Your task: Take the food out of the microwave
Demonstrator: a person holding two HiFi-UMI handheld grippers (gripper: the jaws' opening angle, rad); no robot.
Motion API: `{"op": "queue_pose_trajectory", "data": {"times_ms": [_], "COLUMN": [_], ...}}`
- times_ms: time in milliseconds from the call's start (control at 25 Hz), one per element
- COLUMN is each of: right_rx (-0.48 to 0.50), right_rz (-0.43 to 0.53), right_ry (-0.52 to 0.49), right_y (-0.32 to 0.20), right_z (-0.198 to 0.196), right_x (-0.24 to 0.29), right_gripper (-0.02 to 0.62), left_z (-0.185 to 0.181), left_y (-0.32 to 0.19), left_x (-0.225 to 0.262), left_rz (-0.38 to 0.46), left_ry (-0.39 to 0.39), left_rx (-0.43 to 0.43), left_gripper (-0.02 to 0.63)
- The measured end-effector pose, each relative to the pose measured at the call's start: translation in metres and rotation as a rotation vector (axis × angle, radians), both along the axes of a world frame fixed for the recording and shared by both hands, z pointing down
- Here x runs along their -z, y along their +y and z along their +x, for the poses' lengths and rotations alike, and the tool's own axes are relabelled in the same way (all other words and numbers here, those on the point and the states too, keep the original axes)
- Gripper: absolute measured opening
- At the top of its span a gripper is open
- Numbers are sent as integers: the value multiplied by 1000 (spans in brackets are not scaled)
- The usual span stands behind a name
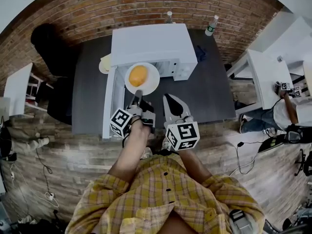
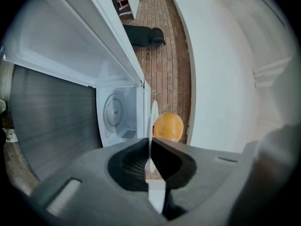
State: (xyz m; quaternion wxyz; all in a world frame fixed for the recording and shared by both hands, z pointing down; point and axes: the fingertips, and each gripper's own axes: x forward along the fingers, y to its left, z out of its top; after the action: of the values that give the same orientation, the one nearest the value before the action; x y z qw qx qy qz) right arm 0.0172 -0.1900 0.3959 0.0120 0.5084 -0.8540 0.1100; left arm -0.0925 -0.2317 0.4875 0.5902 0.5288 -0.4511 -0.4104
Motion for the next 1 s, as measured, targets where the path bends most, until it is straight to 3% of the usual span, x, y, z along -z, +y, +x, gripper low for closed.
{"op": "queue_pose_trajectory", "data": {"times_ms": [600,1000], "right_rx": [4,8], "right_rz": [2,40], "right_ry": [9,15], "right_y": [-4,-15], "right_z": [-1,-7], "right_x": [0,13], "right_gripper": [2,2], "left_z": [6,1], "left_y": [14,21], "left_x": [50,67], "left_rz": [59,76], "left_ry": [41,11], "left_rx": [3,0], "left_gripper": [11,12]}}
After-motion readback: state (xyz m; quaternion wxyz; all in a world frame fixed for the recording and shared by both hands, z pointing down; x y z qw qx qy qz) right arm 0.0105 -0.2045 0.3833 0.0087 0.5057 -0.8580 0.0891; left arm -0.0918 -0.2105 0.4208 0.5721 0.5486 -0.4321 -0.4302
